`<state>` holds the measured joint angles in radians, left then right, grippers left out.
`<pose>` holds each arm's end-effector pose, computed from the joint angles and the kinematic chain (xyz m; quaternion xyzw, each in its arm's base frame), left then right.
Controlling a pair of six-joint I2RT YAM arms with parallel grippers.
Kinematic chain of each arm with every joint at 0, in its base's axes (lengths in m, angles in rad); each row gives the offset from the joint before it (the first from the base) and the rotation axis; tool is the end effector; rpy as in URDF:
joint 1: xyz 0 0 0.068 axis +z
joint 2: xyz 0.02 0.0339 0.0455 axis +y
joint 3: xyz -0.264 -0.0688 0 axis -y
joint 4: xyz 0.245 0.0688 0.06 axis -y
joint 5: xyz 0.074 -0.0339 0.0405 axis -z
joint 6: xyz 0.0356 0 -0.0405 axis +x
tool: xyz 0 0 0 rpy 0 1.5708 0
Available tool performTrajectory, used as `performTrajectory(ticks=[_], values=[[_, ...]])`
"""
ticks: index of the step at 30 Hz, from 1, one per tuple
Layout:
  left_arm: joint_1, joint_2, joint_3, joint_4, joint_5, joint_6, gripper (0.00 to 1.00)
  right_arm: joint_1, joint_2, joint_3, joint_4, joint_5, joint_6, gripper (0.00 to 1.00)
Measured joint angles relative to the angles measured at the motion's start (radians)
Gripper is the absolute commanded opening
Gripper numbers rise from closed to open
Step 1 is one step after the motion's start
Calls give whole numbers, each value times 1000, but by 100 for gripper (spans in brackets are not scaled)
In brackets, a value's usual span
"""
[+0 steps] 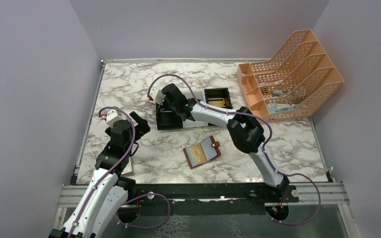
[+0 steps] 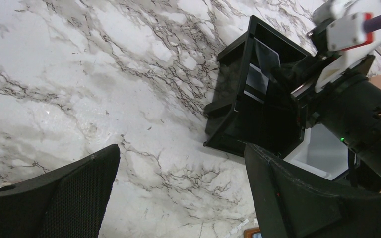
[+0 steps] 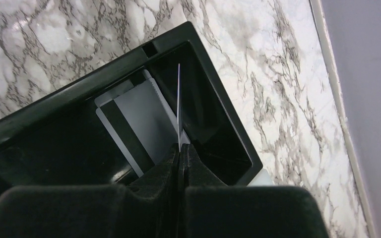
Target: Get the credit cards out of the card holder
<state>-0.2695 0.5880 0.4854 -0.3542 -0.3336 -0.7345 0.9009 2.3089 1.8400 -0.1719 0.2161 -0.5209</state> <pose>0.1446 -0.0278 0.2471 -0.2783 0.7943 -0.1273 0.5248 0.3354 0.4111 0.1866 -0.5432 0.7049 -0.0105 0.4560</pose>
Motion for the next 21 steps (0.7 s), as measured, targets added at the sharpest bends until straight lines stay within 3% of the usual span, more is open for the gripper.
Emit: performTrajectory(ticks=[3, 12, 21], values=[[0, -1, 0, 0, 0, 0, 99, 7, 24, 1, 2, 21, -53, 3], [0, -6, 0, 0, 0, 0, 99, 21, 47, 1, -1, 53, -128, 27], [0, 9, 0, 1, 1, 0, 99, 22, 47, 1, -7, 41, -103, 29]])
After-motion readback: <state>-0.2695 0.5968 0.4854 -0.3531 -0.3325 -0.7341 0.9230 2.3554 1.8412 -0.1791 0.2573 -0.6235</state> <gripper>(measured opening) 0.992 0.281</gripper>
